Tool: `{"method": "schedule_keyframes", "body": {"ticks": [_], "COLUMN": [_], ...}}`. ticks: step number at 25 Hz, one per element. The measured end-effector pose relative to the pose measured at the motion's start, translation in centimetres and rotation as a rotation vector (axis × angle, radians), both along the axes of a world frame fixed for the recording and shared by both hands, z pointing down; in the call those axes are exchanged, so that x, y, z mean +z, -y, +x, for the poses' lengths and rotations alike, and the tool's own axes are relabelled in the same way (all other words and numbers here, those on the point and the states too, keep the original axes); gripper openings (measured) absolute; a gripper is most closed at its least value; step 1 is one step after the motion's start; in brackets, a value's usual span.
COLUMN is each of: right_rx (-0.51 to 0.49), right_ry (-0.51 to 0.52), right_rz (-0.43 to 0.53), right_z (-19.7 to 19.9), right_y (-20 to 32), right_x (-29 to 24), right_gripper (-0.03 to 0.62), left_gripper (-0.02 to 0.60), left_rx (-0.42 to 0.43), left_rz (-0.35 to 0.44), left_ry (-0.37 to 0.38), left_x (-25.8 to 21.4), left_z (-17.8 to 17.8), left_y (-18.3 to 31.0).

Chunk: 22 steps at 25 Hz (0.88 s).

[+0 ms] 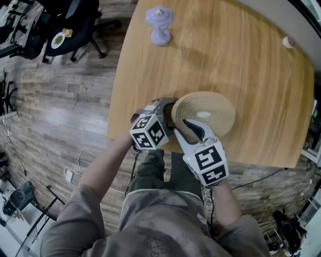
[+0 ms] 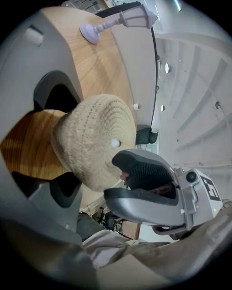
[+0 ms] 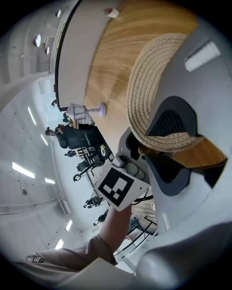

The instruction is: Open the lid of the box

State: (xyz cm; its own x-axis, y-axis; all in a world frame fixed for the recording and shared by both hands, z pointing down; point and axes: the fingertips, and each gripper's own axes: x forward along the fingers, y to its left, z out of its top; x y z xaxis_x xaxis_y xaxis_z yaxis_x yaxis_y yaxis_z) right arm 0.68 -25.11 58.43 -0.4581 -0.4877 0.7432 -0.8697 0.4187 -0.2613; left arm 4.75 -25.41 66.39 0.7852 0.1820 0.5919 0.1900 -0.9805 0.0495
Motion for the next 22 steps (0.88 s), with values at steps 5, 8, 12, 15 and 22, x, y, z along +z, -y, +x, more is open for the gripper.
{"method": "schedule_keyframes", "body": {"ticks": [5, 8, 12, 15, 22], "right_rx": [-0.011, -0.025, -0.034, -0.026, 0.003], "right_ry": [-0.083, -0.117, -0.168, -0.210, -0.172], "right_rz": [-0.022, -0.024, -0.025, -0.029, -0.032], "right_z": [-0.4, -0.3, -0.6, -0.6, -0.3], "right_y": [0.6, 0.8, 1.0, 1.0, 1.4], "right_x": [1.5, 1.9, 2.2, 2.6, 3.0], "right_gripper": [0.117, 0.118, 0.124, 0.126, 0.114], "left_gripper": [0.408, 0.408, 0.409, 0.410, 0.411], "left_rx": [-0.002, -0.010, -0.021, -0.021, -0.025], "left_rz": [0.000, -0.003, -0.002, -0.004, -0.002], "left_ry": [-0.003, -0.002, 0.001, 0.005, 0.012], "left_x": [0.1, 0.1, 0.2, 0.3, 0.4], "left_z": [0.0, 0.2, 0.1, 0.1, 0.2], "left_y": [0.1, 0.2, 0.3, 0.3, 0.6]}}
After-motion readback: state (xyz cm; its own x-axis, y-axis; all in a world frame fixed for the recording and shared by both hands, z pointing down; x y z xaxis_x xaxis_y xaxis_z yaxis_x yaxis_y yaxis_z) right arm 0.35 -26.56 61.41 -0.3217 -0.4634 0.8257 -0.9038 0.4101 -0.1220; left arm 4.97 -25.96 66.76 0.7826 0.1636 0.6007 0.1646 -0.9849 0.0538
